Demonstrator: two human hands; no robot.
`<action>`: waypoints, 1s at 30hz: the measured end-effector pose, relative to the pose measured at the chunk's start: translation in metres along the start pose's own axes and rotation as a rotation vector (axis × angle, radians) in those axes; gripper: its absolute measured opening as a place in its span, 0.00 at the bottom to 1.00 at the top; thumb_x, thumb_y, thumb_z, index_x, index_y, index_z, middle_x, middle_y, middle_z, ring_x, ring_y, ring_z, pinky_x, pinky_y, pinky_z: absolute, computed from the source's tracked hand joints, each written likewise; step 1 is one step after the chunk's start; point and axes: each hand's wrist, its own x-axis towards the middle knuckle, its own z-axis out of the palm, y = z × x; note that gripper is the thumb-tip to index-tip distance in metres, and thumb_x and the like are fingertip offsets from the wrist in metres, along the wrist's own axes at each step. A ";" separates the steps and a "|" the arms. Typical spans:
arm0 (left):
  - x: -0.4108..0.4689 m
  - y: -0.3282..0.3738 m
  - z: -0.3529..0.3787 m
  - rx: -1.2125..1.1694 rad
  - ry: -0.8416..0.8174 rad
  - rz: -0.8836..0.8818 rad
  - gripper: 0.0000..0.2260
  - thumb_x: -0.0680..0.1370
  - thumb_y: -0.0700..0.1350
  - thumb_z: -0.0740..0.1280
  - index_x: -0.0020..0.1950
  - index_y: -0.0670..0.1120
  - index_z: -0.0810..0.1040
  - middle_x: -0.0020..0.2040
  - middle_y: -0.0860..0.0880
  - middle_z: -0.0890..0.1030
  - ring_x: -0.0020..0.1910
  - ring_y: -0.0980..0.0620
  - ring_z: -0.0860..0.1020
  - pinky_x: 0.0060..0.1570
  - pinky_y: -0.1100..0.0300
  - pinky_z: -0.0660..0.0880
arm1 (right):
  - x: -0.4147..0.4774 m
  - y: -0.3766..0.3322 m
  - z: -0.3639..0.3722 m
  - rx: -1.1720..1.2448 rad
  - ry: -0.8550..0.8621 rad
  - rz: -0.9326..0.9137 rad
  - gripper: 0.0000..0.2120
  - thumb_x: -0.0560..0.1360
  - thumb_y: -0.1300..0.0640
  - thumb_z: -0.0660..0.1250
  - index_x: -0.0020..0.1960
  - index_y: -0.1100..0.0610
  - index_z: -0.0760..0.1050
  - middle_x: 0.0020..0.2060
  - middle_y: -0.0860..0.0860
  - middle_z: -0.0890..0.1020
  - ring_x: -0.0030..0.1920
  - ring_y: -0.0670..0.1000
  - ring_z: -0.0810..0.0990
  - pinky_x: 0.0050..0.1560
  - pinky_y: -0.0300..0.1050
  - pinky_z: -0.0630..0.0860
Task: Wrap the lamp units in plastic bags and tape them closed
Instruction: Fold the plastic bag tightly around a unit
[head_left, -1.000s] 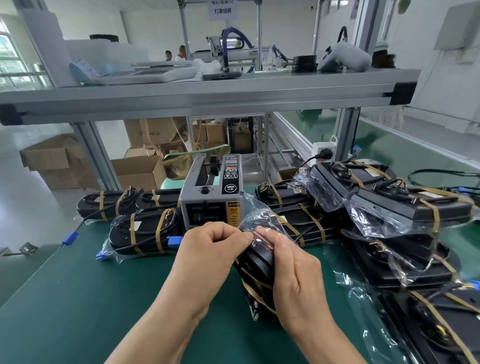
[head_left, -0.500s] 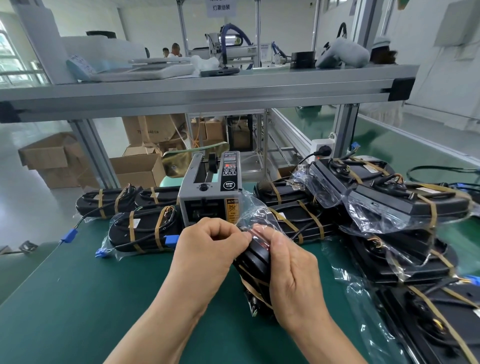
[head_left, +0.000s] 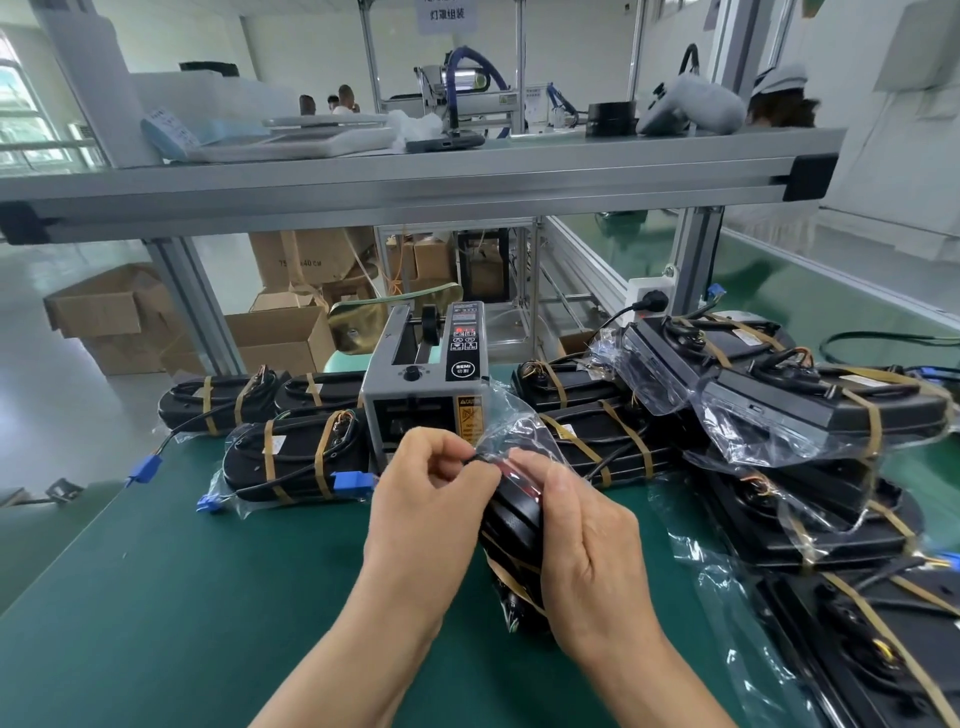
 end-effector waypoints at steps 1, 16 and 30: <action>0.002 0.000 0.002 -0.030 0.000 -0.013 0.03 0.71 0.46 0.72 0.41 0.53 0.79 0.33 0.58 0.78 0.31 0.64 0.73 0.33 0.70 0.71 | 0.000 0.000 0.000 -0.004 -0.001 0.000 0.20 0.81 0.41 0.44 0.52 0.25 0.74 0.51 0.31 0.80 0.51 0.37 0.80 0.50 0.31 0.74; -0.006 -0.004 0.007 0.108 0.049 0.328 0.13 0.66 0.54 0.74 0.48 0.61 0.76 0.50 0.64 0.72 0.49 0.64 0.76 0.45 0.77 0.71 | 0.005 0.013 0.017 0.274 0.199 -0.080 0.21 0.83 0.50 0.48 0.59 0.45 0.80 0.56 0.35 0.82 0.60 0.42 0.81 0.59 0.35 0.76; -0.037 -0.032 0.003 0.187 -0.046 0.691 0.23 0.64 0.52 0.76 0.54 0.52 0.71 0.53 0.56 0.71 0.50 0.51 0.75 0.52 0.63 0.74 | 0.004 -0.015 -0.038 0.370 -0.206 0.304 0.34 0.62 0.35 0.71 0.63 0.50 0.78 0.57 0.48 0.84 0.58 0.50 0.82 0.65 0.61 0.75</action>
